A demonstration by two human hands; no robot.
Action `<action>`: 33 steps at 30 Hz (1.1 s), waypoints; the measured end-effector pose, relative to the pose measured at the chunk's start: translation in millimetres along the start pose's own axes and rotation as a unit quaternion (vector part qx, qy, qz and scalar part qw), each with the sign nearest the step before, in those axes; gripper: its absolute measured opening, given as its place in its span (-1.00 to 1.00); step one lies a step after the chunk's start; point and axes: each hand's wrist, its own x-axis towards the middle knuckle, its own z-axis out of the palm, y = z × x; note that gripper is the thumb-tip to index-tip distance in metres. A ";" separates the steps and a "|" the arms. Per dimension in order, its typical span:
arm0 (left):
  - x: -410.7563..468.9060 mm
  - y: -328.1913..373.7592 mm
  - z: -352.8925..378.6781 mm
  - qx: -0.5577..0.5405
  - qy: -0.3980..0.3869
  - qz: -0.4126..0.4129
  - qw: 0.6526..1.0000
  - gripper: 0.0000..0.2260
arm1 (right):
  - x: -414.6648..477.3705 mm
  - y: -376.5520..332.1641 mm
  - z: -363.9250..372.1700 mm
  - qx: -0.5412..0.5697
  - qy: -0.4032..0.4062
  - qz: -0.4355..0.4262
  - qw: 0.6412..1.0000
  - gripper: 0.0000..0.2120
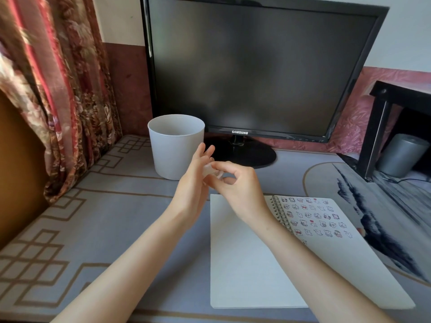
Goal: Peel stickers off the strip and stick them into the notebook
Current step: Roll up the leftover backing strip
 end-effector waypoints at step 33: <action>49.6 69.4 -65.9 0.119 0.178 0.158 0.964 -0.82 | 145.4 -50.6 41.7 -0.156 0.031 -0.055 0.986 -0.70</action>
